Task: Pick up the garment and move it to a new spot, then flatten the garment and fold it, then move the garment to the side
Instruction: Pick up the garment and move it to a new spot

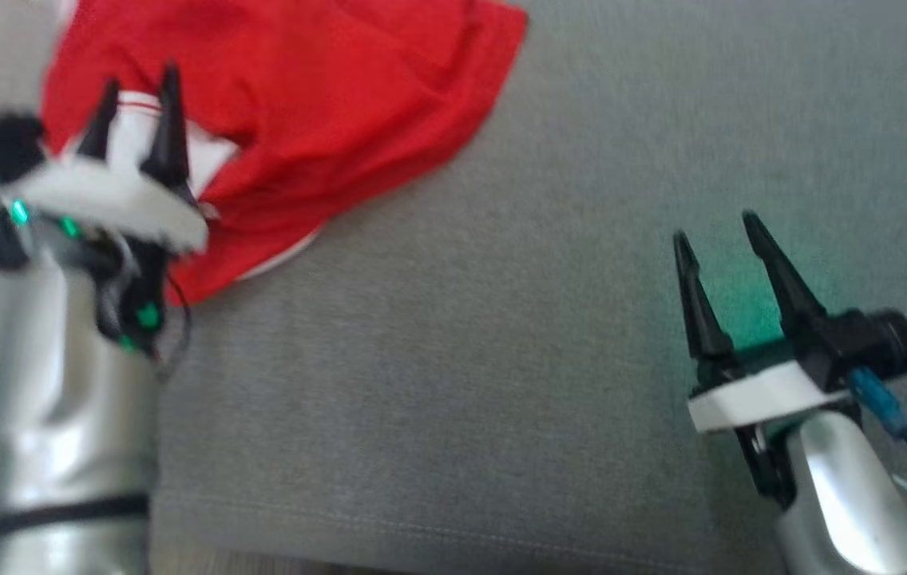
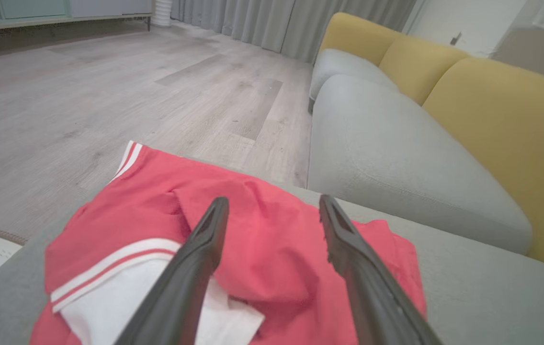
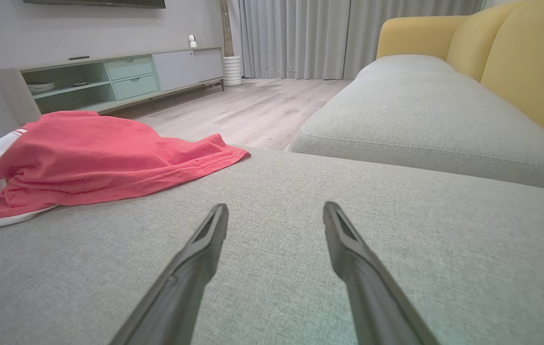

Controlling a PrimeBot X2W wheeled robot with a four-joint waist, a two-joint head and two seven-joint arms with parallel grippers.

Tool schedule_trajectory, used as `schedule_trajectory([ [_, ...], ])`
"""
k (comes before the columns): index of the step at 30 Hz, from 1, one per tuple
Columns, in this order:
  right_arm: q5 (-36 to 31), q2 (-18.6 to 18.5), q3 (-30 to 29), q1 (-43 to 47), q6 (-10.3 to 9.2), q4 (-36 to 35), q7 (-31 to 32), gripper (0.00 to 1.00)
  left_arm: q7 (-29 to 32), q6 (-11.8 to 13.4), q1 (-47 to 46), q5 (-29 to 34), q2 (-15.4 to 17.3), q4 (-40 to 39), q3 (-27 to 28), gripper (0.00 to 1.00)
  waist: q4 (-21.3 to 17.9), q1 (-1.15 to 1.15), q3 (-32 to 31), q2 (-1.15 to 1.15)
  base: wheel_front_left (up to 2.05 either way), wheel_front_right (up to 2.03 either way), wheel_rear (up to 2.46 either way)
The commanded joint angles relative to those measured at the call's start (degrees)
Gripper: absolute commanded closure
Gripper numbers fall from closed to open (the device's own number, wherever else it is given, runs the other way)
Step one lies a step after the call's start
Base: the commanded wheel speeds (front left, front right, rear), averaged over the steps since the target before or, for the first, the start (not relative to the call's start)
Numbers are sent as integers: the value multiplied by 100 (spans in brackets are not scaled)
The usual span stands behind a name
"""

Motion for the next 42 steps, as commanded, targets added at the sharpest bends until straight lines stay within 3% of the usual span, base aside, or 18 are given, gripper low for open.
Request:
schedule_trajectory([
  [1,-35,-51,233,-209,-4,-214,-62,0,74,111,-397,54,346,0,233,0,-356,-1,652,0,0,0,0],
  [8,30,-45,524,-538,-4,-215,-62,0,655,483,-1361,194,816,1348,313,0,-657,-1,1021,0,0,0,0],
  [12,57,-31,539,-561,-4,-204,-62,0,818,589,-1636,204,926,1977,318,0,-767,-1,1035,0,0,0,0],
  [13,60,-30,521,-557,-4,-203,-62,0,864,595,-1674,205,938,2114,304,32,-780,-1,1029,0,0,0,0],
  [14,63,-27,504,-553,-4,-206,-62,0,900,580,-1701,209,948,2232,281,89,-795,-1,1019,0,0,0,0],
  [15,66,-23,497,-547,-4,-204,-62,0,910,551,-1714,212,963,2334,259,100,-809,-1,999,0,0,0,0],
  [21,77,11,407,-467,-4,-182,-62,0,582,248,-1774,121,1017,2578,227,100,-795,-1,798,0,0,0,0],
  [30,97,73,291,-182,-4,-119,-62,0,-20,12,-1886,104,1071,2015,98,100,-623,-1,196,0,0,0,0],
  [37,165,150,258,124,-4,-87,-62,0,273,-108,-1801,8,1058,830,-165,100,-605,-1,-430,0,0,0,0],
  [42,215,197,259,357,-4,-80,-62,0,995,-163,-1468,-328,963,-718,-472,100,-765,-1,-864,0,0,0,0],
])
